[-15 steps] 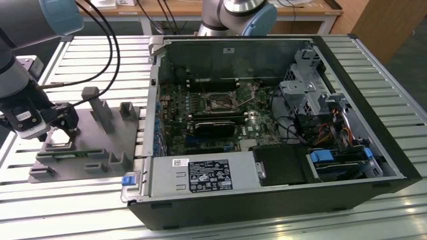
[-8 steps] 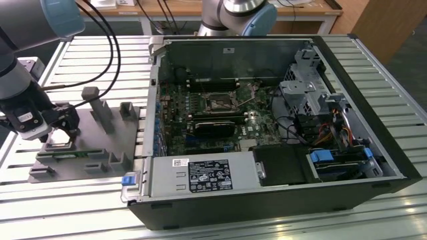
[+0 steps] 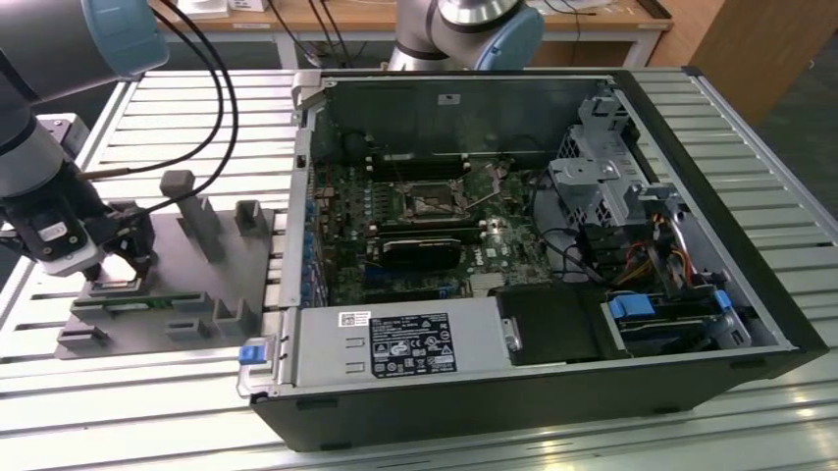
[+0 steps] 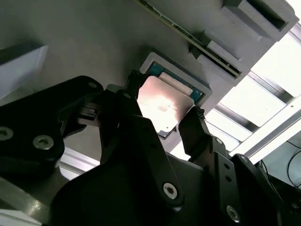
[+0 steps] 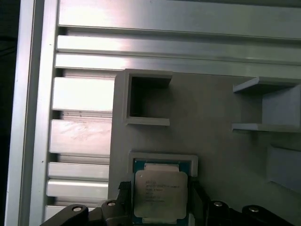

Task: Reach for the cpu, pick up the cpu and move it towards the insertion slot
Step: 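Pick up the cpu and move it towards the insertion slot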

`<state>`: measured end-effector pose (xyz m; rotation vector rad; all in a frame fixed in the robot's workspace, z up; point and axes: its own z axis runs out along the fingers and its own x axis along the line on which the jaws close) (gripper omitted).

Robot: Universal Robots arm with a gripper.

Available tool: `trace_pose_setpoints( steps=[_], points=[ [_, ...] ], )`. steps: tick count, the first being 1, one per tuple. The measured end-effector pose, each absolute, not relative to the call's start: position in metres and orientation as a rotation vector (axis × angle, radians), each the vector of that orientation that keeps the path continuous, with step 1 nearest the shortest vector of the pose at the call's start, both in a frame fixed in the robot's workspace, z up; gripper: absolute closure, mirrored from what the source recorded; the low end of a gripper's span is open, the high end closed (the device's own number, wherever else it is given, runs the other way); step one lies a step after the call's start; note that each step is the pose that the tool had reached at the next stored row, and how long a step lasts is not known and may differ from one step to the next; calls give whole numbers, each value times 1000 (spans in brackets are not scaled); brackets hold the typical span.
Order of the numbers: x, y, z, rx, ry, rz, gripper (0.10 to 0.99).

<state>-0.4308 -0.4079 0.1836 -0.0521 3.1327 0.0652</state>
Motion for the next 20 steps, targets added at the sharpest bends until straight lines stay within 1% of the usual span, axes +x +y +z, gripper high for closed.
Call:
trace_pose_setpoints(
  steps=[13,15,16,20],
  points=[
    [-431,-408,186,-47,3131,73,475],
    [-431,-408,186,-44,3132,73,490],
    [-431,-408,186,-44,3132,73,553],
    [-431,-408,186,-44,3132,73,557]
  ],
)
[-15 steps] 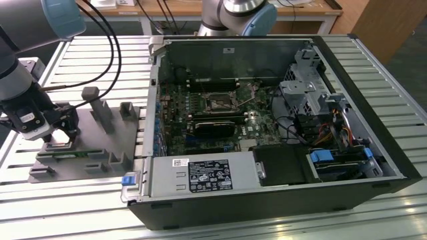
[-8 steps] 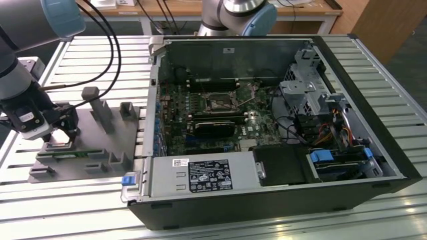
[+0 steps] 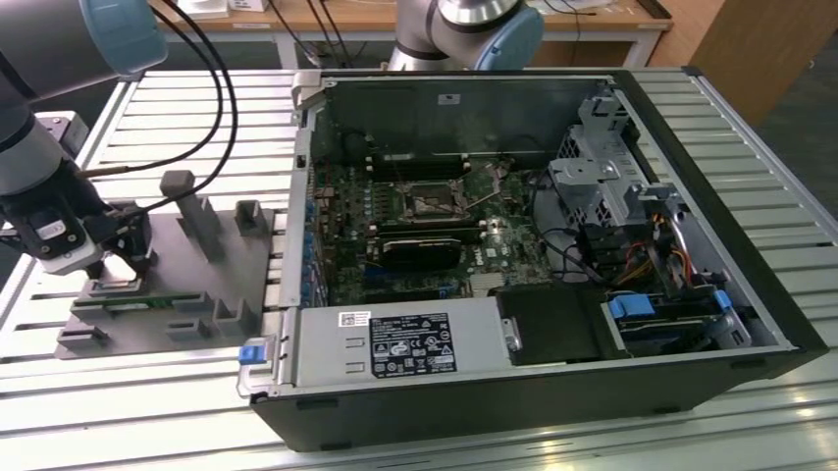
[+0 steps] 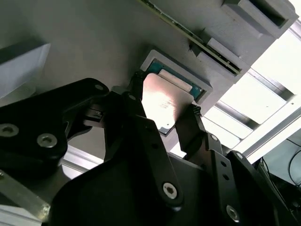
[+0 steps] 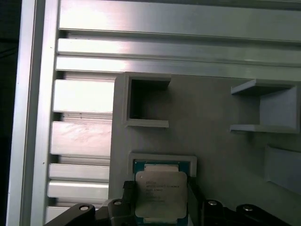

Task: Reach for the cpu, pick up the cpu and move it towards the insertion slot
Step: 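Pick up the cpu and move it towards the insertion slot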

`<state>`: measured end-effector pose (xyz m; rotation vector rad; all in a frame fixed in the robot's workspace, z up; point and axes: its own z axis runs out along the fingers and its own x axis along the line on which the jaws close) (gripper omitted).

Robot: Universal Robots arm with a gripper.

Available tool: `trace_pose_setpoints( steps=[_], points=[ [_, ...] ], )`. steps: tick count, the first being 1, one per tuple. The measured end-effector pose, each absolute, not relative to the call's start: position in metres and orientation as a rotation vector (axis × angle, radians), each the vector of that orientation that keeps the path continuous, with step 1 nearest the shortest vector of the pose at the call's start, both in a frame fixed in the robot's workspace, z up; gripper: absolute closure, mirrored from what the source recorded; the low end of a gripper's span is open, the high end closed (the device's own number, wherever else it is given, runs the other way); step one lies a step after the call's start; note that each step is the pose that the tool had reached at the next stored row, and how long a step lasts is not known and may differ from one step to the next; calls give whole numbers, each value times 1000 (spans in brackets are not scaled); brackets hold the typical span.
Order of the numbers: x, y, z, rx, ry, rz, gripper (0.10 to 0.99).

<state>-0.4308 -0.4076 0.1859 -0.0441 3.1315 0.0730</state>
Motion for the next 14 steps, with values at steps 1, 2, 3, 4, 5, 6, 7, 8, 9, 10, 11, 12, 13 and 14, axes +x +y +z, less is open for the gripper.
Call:
trace_pose_setpoints(
  steps=[1,2,3,4,5,6,7,8,9,10,11,12,13,14],
  points=[
    [-431,-408,187,-44,3132,73,557],
    [-431,-408,188,-44,3132,73,557],
    [-431,-408,190,-44,3132,73,557],
    [-431,-408,191,-44,3132,73,557],
    [-431,-408,193,-44,3132,73,557],
    [-431,-408,196,-44,3132,73,557],
    [-431,-408,198,-44,3132,73,557],
    [-431,-408,200,-44,3132,73,557],
    [-431,-408,202,-44,3132,74,557],
    [-431,-408,204,-44,3131,74,557],
    [-431,-408,206,-44,3132,74,557],
    [-431,-408,209,-44,3132,74,557],
    [-431,-408,212,-44,3132,75,557],
    [-431,-408,215,-44,3132,75,557]
  ],
)
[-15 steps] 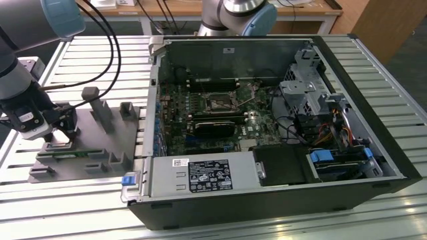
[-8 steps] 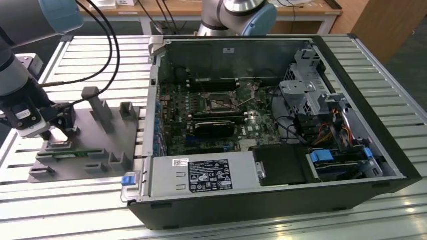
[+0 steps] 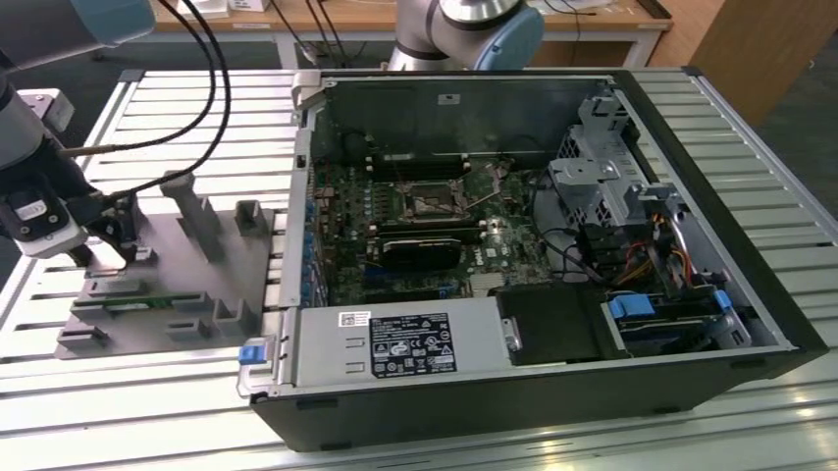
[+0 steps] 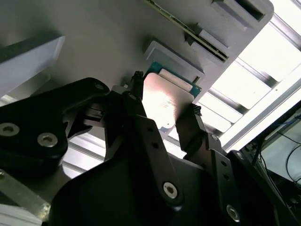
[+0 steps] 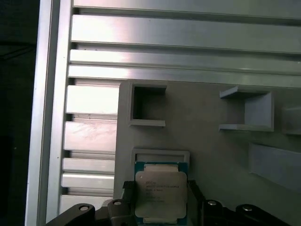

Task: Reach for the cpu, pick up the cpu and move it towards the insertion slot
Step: 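Pick up the cpu and move it towards the insertion slot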

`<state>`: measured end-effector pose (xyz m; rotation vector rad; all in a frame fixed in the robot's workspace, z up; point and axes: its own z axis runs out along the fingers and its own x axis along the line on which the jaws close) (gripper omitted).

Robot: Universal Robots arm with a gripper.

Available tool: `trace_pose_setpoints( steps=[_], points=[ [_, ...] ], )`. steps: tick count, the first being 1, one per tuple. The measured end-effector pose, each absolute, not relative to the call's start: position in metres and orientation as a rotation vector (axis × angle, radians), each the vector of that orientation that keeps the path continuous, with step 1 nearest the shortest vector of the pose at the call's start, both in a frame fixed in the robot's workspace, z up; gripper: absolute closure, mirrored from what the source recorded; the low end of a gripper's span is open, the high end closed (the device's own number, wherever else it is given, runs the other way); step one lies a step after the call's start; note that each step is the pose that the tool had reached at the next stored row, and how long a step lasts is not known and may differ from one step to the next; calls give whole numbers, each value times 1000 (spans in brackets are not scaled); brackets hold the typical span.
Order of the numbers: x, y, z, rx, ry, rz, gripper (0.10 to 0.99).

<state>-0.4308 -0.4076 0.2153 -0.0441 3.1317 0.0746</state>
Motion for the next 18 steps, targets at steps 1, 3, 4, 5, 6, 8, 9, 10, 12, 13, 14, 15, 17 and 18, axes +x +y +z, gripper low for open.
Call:
trace_pose_setpoints(
  steps=[1,3,4,5,6,8,9,10,12,13,14,15,17,18],
  points=[
    [-431,-408,218,-44,3132,75,557],
    [-431,-408,223,-44,3133,75,557],
    [-431,-408,226,-44,3133,76,557],
    [-431,-408,228,-44,3134,77,557],
    [-431,-408,230,-44,3134,78,557],
    [-431,-408,236,-44,3135,80,557],
    [-431,-408,238,-44,3136,80,557],
    [-431,-408,241,-44,3136,81,557],
    [-431,-408,246,-44,3136,82,557],
    [-431,-408,249,-44,3136,82,557],
    [-431,-408,252,-44,3137,82,557],
    [-431,-408,254,-44,3137,83,557],
    [-431,-408,260,-44,3137,83,557],
    [-431,-408,262,-44,3137,84,557]
  ],
)
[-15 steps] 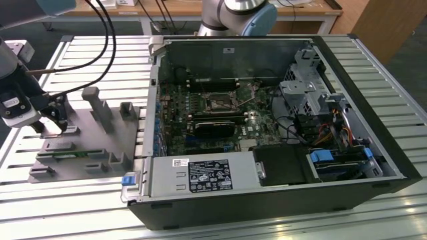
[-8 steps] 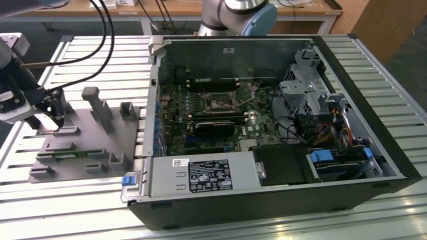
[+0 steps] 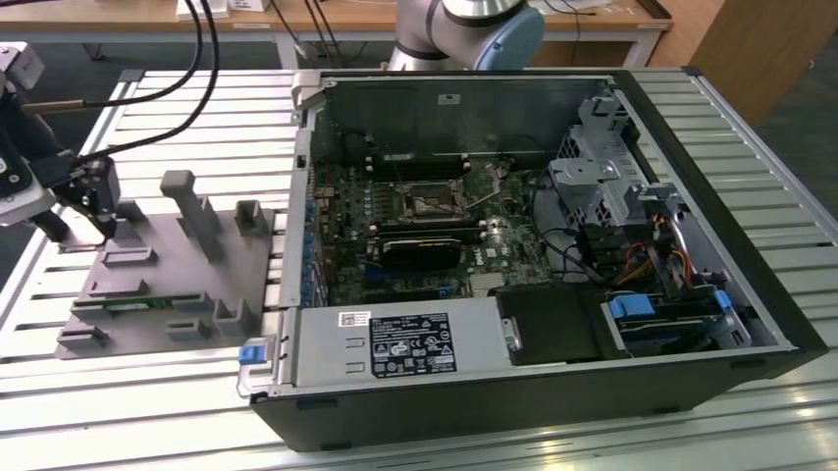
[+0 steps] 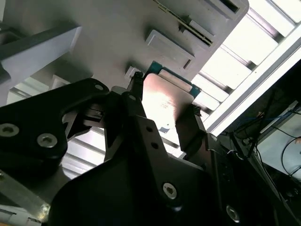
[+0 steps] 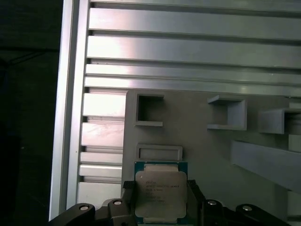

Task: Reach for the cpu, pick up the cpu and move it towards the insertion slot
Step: 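Pick up the cpu and move it towards the insertion slot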

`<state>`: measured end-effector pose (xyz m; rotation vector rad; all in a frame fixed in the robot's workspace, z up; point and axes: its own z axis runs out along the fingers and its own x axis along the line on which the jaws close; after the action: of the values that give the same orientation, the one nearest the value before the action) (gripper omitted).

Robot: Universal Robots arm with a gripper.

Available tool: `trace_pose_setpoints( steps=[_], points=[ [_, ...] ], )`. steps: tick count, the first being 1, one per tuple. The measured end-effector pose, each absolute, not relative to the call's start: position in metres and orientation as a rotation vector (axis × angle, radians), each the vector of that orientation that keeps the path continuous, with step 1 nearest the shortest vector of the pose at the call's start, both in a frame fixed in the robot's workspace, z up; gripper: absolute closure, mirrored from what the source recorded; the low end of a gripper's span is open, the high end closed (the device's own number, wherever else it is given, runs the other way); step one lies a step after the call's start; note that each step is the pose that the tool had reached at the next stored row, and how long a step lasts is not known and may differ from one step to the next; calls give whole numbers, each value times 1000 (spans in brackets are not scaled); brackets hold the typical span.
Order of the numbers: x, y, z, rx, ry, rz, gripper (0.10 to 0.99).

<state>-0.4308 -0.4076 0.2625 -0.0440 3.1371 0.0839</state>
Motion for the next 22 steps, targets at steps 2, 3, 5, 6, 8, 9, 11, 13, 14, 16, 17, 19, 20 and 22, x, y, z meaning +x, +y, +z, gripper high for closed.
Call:
trace_pose_setpoints(
  steps=[2,3,5,6,8,9,11,13,14,16,17,19,20,22],
  points=[
    [-431,-408,268,-44,3137,85,557],
    [-431,-408,270,-44,3137,85,557],
    [-431,-408,274,-44,3138,85,557],
    [-431,-408,277,-44,3138,85,557],
    [-431,-408,282,-44,3138,86,557],
    [-431,-408,284,-44,3138,86,557],
    [-431,-408,288,-44,3139,86,557],
    [-431,-408,292,-44,3139,87,557],
    [-431,-408,294,-44,3139,88,557],
    [-431,-408,299,-44,3140,89,557],
    [-431,-408,302,-44,3140,89,557],
    [-431,-408,306,-44,3141,89,557],
    [-431,-408,309,-44,3141,89,557],
    [-431,-408,313,-44,3141,89,557]
  ],
)
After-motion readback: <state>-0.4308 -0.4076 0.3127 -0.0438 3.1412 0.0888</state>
